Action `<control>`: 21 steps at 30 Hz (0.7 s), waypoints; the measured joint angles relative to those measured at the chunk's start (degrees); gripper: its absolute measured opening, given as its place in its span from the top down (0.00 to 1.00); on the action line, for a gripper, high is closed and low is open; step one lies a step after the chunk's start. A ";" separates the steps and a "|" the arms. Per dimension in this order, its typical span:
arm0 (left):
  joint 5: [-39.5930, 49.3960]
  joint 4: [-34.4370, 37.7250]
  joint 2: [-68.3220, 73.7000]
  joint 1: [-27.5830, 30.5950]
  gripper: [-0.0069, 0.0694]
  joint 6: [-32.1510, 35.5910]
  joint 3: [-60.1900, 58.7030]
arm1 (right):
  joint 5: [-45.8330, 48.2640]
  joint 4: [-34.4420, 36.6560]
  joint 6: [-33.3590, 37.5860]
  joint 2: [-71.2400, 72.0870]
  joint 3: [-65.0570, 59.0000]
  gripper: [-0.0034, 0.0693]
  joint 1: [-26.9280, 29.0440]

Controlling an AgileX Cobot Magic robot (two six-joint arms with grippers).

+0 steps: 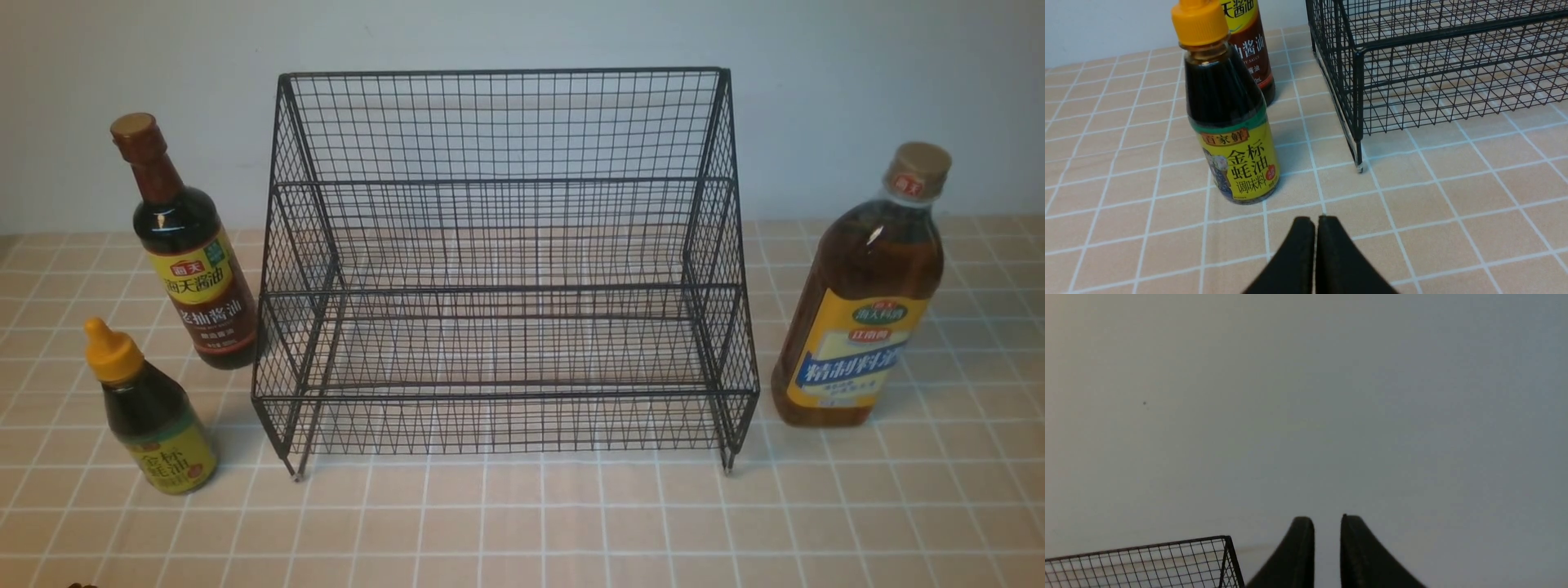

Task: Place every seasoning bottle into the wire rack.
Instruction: Use the right arm to grab the condiment bottle closest to it

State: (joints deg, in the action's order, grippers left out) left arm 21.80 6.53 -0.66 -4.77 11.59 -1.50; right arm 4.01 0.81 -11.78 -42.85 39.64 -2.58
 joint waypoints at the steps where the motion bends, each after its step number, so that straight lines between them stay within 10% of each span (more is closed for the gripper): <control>1: 0.00 0.00 0.00 0.00 0.92 0.00 0.00 | 0.15 -0.48 0.07 -3.21 1.63 0.78 -1.56; 21: 0.00 0.01 0.00 0.00 0.92 0.00 0.00 | -4.01 -8.62 0.49 -29.04 8.29 0.14 -8.47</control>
State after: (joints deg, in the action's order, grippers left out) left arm 21.80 6.54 -0.66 -4.77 11.59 -1.50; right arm 0.00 -7.81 -11.29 -71.89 47.92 -11.05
